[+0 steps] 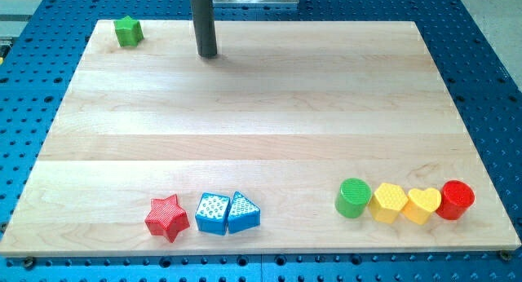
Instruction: Slide the red star diagonally top left to the blue cube
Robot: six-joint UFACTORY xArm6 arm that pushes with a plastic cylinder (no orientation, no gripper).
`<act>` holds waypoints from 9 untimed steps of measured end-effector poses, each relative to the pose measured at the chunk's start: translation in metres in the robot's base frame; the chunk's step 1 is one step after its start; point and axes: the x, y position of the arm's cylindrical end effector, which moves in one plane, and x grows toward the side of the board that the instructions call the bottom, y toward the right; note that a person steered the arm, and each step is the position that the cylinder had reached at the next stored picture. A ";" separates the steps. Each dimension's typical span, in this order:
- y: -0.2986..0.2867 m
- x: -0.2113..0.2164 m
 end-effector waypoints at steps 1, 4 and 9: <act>0.000 0.049; 0.354 0.088; -0.071 0.286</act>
